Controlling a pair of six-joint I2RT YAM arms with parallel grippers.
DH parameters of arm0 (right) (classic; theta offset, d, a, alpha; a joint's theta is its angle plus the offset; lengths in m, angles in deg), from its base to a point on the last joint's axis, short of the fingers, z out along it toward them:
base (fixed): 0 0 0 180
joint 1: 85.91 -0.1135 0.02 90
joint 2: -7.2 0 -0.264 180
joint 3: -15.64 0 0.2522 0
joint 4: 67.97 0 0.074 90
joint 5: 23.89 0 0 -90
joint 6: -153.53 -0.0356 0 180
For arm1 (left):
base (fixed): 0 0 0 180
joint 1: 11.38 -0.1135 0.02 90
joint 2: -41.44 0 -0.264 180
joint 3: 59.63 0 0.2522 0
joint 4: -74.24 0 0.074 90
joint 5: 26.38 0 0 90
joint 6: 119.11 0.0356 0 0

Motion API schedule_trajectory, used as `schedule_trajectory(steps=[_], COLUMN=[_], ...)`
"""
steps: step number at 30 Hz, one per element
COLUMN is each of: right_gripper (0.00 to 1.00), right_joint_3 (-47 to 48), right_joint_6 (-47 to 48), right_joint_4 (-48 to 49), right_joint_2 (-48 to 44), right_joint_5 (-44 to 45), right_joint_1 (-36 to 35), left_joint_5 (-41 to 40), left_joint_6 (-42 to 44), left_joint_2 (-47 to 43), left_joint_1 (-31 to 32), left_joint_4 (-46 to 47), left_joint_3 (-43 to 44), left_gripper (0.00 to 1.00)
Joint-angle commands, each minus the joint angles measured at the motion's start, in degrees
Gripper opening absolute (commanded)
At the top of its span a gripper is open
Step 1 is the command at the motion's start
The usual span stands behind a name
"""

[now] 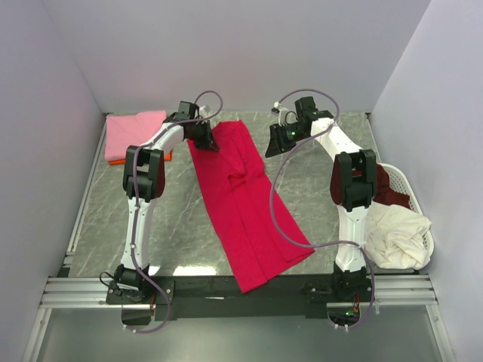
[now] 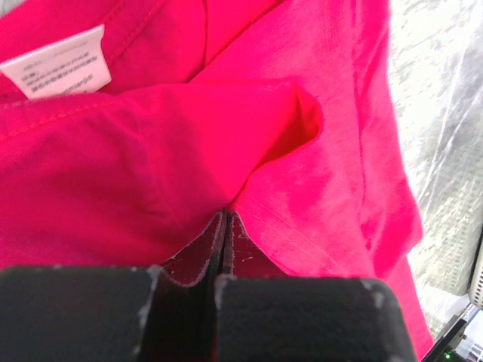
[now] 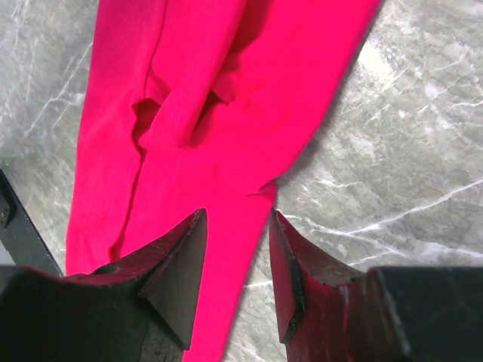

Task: Fold and stack the t-shirts
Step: Fold the tshirt

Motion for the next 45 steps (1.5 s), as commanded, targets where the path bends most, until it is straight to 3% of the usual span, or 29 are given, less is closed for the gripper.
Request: schedule_trajectory(steps=[1,22,26,30,34,38,45], right_gripper=[0.46,0.46,0.46,0.46,0.46,0.46,0.41], right_joint_3=[-0.58,-0.67,-0.58,-0.50,-0.67,-0.32,2.49], right_joint_6=[0.30,0.39,0.30,0.30,0.39,1.44,3.02], right_joint_4=[0.26,0.09,0.26,0.09,-0.09,-1.75,-5.97], right_joint_2=[-3.65,-3.74,-3.48,-3.30,-3.22,-2.51,-0.05], right_joint_5=[-1.62,-1.62,-1.80,-1.80,-2.15,-5.13,-12.17], right_joint_1=[0.46,0.81,0.81,0.72,0.81,0.81,-0.59], left_joint_5=[1.37,4.35,6.99,7.00,7.61,9.98,13.23], left_joint_6=[-1.03,-4.10,-3.23,-2.61,-2.79,-3.93,-5.68], left_joint_2=[-3.96,-2.03,-1.85,-2.12,-2.12,-3.87,-5.46], left_joint_1=[0.36,-3.94,-3.59,-2.98,-2.45,-1.31,2.64], left_joint_4=[1.79,2.14,1.70,2.05,2.66,5.47,8.64], left_joint_3=[3.29,7.78,6.55,4.79,4.35,1.29,-1.45], left_gripper=[0.00,0.00,0.20,0.25,0.22,0.13,0.10])
